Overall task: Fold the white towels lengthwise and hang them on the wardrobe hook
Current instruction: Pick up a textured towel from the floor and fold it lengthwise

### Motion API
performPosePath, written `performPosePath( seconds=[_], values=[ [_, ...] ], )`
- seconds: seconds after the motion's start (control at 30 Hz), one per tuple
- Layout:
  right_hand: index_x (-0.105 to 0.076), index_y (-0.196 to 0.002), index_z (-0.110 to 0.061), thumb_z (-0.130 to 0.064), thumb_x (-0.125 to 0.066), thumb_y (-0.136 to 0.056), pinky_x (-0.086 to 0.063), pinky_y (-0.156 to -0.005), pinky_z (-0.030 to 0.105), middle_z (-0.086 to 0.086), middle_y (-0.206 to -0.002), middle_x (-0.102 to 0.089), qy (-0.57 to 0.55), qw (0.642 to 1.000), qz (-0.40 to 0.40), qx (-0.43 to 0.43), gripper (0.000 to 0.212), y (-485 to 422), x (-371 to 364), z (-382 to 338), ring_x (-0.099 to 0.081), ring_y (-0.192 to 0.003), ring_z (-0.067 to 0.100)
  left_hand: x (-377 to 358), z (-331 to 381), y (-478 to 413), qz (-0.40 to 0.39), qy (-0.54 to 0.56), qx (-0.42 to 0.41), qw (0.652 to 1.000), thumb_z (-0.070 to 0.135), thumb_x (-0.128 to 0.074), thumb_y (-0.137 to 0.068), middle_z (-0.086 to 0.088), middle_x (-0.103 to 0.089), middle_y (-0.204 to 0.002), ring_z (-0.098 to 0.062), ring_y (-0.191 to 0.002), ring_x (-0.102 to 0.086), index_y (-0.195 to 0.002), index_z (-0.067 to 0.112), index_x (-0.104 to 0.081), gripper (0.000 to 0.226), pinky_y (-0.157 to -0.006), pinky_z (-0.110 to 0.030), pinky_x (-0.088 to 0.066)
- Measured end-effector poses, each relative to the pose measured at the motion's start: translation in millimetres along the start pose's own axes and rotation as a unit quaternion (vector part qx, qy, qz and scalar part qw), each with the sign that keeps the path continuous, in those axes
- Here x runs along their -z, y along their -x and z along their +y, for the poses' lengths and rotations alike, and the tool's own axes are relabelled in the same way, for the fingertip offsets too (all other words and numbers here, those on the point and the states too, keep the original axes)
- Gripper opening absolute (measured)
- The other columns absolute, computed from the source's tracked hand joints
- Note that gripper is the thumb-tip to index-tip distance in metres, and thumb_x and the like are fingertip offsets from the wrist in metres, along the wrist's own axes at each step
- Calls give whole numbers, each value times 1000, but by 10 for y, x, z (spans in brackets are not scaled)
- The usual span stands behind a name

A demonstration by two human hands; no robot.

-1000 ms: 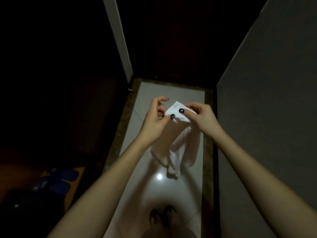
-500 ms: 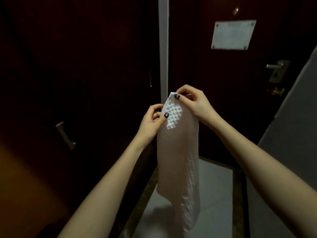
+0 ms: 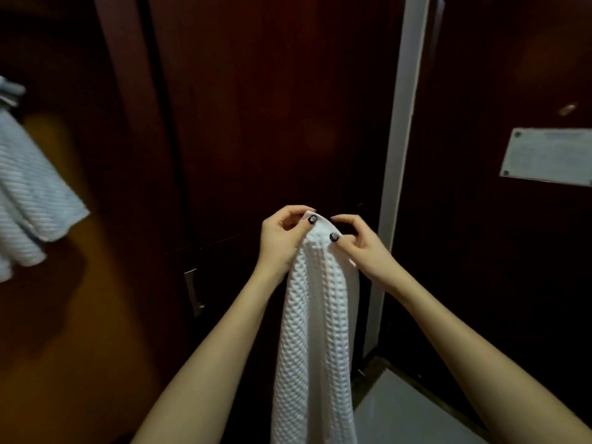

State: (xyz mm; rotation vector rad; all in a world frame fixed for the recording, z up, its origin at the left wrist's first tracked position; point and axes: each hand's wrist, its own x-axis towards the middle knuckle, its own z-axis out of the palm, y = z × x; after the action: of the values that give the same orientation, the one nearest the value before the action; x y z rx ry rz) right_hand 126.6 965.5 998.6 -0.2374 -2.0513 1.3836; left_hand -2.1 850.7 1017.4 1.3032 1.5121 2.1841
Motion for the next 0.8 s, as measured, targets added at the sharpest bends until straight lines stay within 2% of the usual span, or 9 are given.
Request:
performPosePath(
  seconds=[0.1,0.17,0.27,0.33,0.4,0.5,0.6,0.73,0.8],
  values=[
    [-39,-140,-25,-34,-74,-81,-58,-80,40,5,-98,-74,15,997,-61,-41,69,-121,-68,212,-72,-91,21,225,62,-99,88,-5,-3,996,3,-66,-86,2,-68,-75,-5,-70,-63,-84,15,-68,12,-66,-21,-50],
    [-40,-141,-25,-26,-77,-81,-58,-84,39,2,-111,-70,27,994,-90,-56,70,-175,-191,373,-70,-97,15,428,122,-134,141,-21,-17,990,4,-66,-87,2,-66,-75,-3,-68,-61,-84,17,-67,14,-66,-20,-49],
    [-41,-135,-37,-29,-76,-81,-56,-86,27,-17,-125,-56,67,986,-145,-47,65,-180,-412,572,-62,-106,0,731,267,-140,183,-53,-44,981,3,-65,-87,1,-64,-76,0,-67,-59,-85,17,-66,14,-64,-17,-47],
    [-36,-140,-37,-31,-74,-83,-53,-91,31,-16,-129,-55,132,973,-182,-47,69,-188,-524,693,-59,-110,4,916,378,-127,204,-89,-56,973,4,-65,-87,1,-63,-75,-3,-68,-58,-83,18,-66,15,-64,-17,-46],
    [-31,-147,-29,-26,-72,-85,-51,-92,33,-3,-134,-55,202,957,-203,-50,75,-213,-589,836,-60,-113,15,1121,472,-88,234,-112,-66,964,4,-65,-88,0,-62,-75,-6,-70,-56,-83,20,-65,16,-65,-19,-46],
    [-30,-149,-22,-16,-69,-86,-53,-83,31,6,-131,-58,222,953,-186,-86,74,-187,-647,1023,-65,-99,17,1509,570,5,281,-131,-71,948,5,-64,-88,0,-60,-74,-3,-67,-56,-82,22,-63,17,-64,-16,-46],
    [-38,-145,-20,-14,-59,-88,-54,-81,30,8,-128,-61,238,954,-155,-93,61,-118,-802,1137,-64,-99,16,1932,607,128,327,-134,-55,934,8,-65,-87,1,-59,-71,0,-62,-56,-80,22,-62,17,-61,-15,-46],
    [-39,-145,-23,-20,-54,-94,-47,-65,19,-1,-107,-65,255,956,-137,-39,53,-128,-1173,988,-62,-85,4,2493,675,266,405,-95,-26,909,9,-66,-87,-1,-64,-77,-10,-70,-61,-80,20,-60,14,-70,-26,-50],
    [-39,-144,-27,-24,-54,-96,-44,-61,20,-4,-97,-67,296,947,-126,1,51,-184,-1327,854,-61,-78,3,2792,752,341,439,-84,-24,894,9,-66,-87,-1,-65,-80,-12,-73,-61,-81,19,-59,13,-74,-29,-50]
  ],
)
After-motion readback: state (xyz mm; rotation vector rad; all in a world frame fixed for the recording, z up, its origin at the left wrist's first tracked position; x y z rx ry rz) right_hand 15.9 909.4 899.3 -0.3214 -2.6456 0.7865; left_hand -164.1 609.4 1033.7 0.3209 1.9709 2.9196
